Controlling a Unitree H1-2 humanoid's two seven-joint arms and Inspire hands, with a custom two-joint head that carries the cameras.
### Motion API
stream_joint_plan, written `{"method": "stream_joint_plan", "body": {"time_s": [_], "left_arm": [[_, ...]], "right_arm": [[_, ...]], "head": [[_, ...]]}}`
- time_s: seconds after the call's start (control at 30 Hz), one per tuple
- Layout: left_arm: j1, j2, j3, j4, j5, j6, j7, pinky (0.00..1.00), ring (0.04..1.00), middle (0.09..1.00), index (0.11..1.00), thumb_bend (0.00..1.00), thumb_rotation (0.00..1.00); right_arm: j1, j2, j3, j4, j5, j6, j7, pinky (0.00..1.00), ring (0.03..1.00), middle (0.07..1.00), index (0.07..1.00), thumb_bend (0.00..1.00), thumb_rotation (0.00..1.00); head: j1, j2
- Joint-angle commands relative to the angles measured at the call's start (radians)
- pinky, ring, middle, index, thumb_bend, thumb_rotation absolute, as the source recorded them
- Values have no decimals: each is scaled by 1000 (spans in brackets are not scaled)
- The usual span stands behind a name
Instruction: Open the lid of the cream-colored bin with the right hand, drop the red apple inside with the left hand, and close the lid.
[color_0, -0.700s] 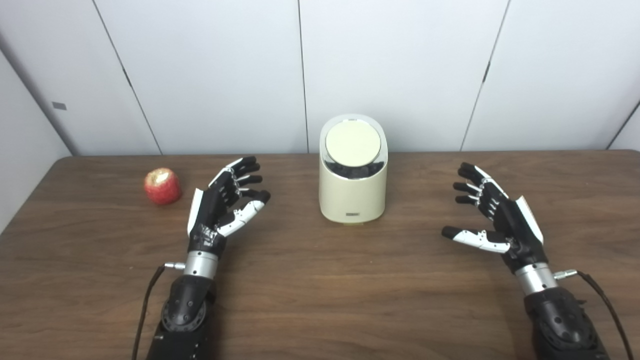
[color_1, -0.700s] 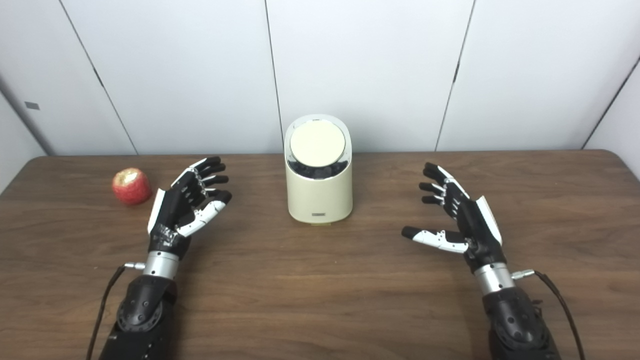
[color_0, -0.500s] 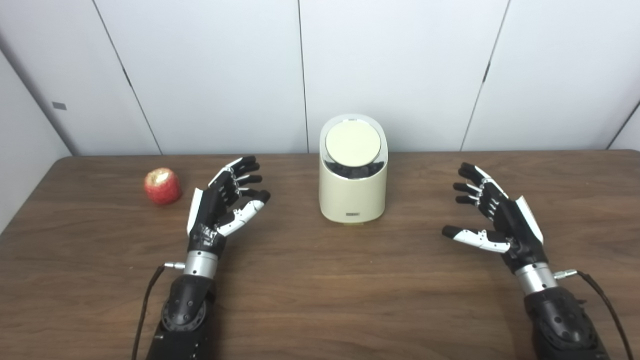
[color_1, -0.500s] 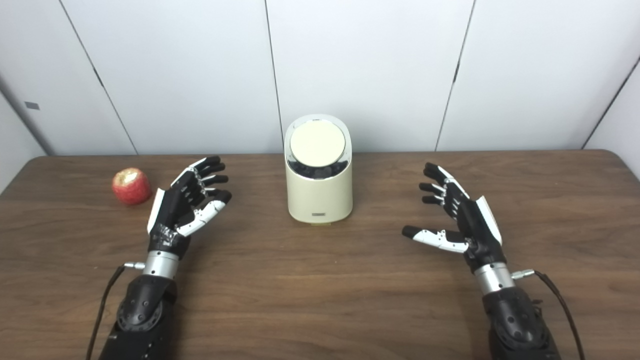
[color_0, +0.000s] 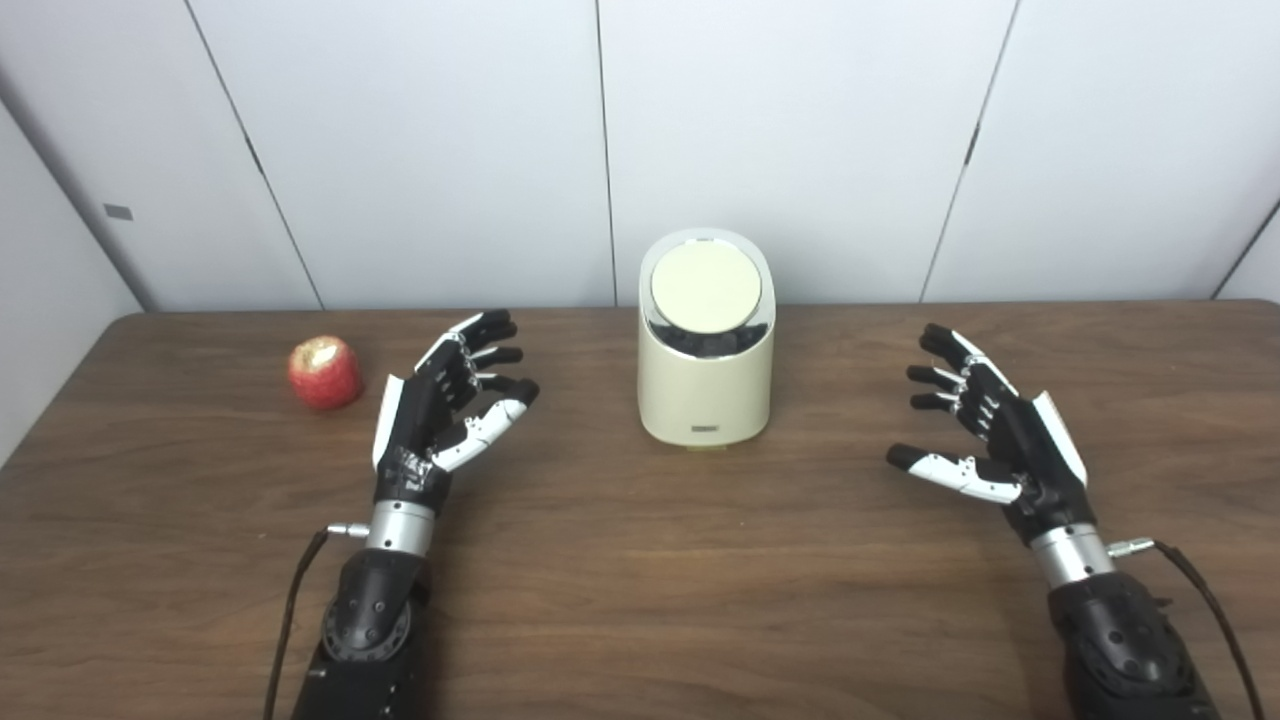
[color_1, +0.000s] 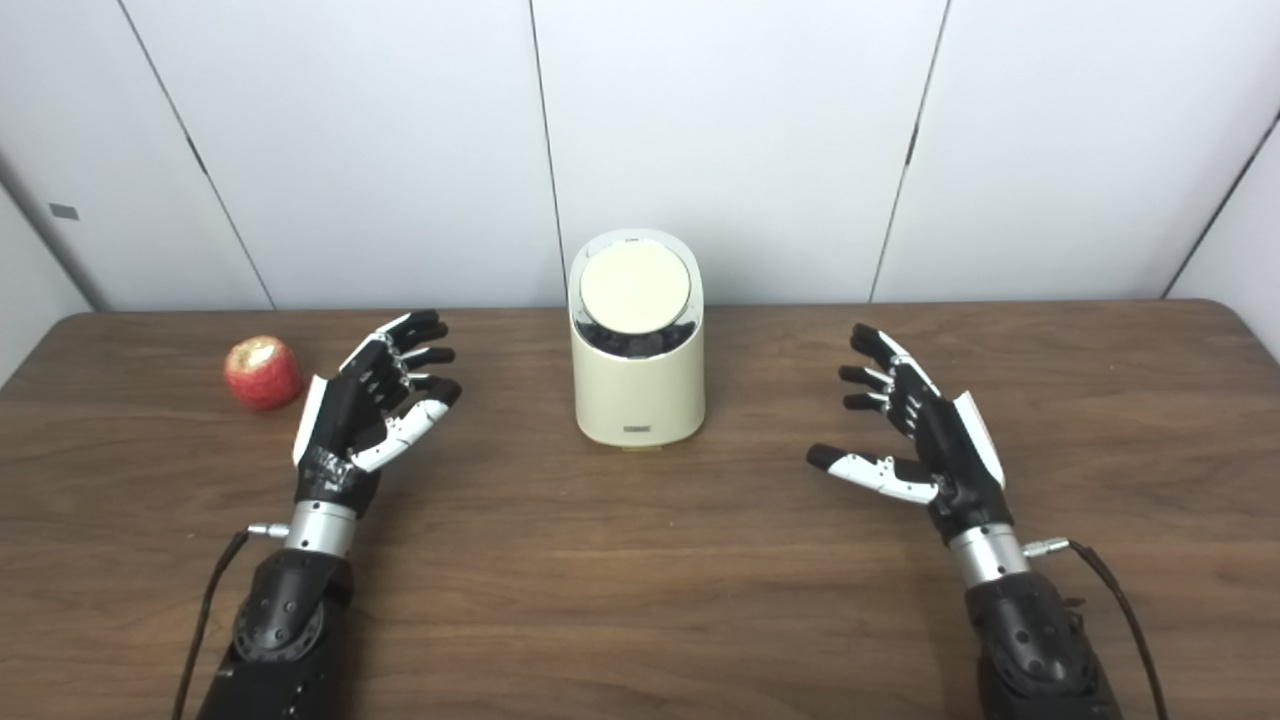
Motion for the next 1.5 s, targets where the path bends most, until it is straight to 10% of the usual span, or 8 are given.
{"method": "stream_joint_plan", "body": {"time_s": [0.0, 0.83, 1.47], "left_arm": [[78, -13, -2, 93, -19, -25, -8, 609, 727, 793, 809, 655, 208], [74, -16, -1, 116, 5, -28, -12, 573, 710, 784, 797, 669, 222], [74, -18, 0, 122, 12, -28, -9, 573, 705, 776, 799, 655, 209]], "right_arm": [[38, 26, -6, 23, 24, 22, -15, 696, 814, 904, 910, 675, 380], [-223, 96, 106, -378, -252, 526, -78, 815, 889, 916, 927, 861, 541], [-403, 94, 182, -274, -306, 591, -58, 739, 893, 949, 949, 818, 485]], "head": [[-3, -10], [-3, -39], [0, -44]]}}
